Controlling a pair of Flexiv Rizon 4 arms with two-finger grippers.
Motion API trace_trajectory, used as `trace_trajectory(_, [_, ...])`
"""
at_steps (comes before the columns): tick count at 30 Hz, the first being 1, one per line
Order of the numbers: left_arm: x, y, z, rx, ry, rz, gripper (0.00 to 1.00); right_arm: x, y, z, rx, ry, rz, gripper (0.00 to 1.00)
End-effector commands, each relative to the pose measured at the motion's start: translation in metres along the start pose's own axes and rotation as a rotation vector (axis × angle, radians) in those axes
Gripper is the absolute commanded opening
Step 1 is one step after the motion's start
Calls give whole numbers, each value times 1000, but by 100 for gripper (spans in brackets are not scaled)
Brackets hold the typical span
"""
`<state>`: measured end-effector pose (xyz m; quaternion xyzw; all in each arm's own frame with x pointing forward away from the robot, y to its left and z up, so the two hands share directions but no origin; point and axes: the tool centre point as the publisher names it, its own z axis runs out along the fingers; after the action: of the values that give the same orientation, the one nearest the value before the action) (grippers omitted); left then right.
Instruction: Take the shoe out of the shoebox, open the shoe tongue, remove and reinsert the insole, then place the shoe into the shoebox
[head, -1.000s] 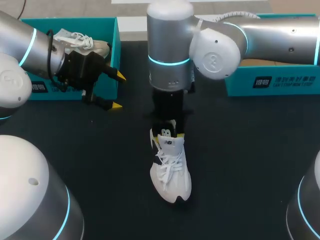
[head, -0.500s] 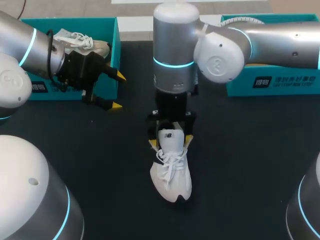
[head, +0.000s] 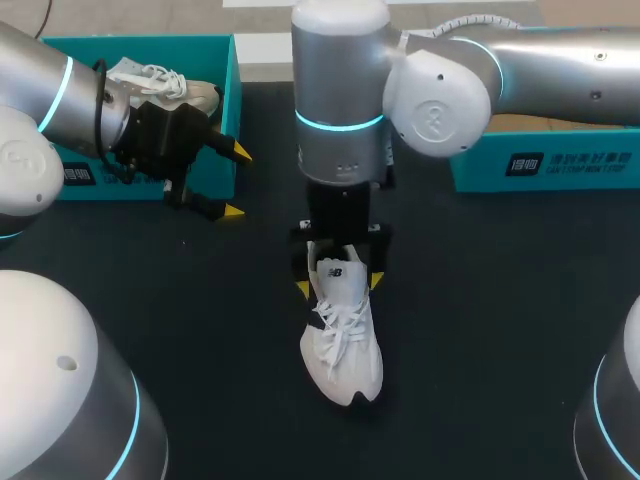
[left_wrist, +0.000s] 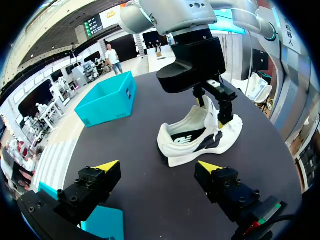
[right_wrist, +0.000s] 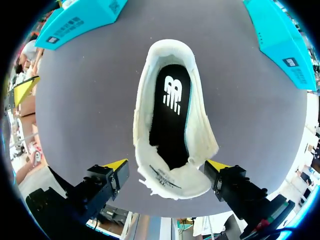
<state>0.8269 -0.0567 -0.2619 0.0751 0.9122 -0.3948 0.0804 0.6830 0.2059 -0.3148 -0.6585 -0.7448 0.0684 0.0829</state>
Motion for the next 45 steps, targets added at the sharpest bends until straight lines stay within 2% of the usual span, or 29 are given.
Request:
trace_trajectory(1, [0,0,0,-2,0,1,100,2,-19,-10,-26,-14,21,100])
trace_trajectory(9, [0,0,0,-2,0,1,100,6,-33,-14,-35,-22,49,100])
trace_trajectory(10, [0,0,0,-2,0,1,100,6,-34,-13,-34,-22,51,85])
trace_trajectory(11, [0,0,0,-2,0,1,100,7,-34,-13,-34,-23,51,48])
trace_trajectory(12, [0,0,0,-2,0,1,100,7,-34,-12,-35,-23,50,43])
trace_trajectory(13, [0,0,0,-2,0,1,100,7,-33,-12,-37,-23,47,43])
trace_trajectory(14, [0,0,0,-2,0,1,100,6,-32,-11,-37,-24,43,37])
trace_trajectory(17, [0,0,0,-2,0,1,100,3,-29,-9,-32,-27,30,32])
trace_trajectory(22, [0,0,0,-2,0,1,100,-5,-19,-6,-21,-35,5,36])
trace_trajectory(29, [0,0,0,-2,0,1,100,-15,4,-1,-25,-39,-39,37])
trace_trajectory(40, [0,0,0,-2,0,1,100,-25,22,12,-28,-20,-97,31])
trace_trajectory(42, [0,0,0,-2,0,1,100,-28,23,7,-37,-35,-109,30])
trace_trajectory(45, [0,0,0,-2,0,1,100,-32,20,-11,-99,-77,-129,31])
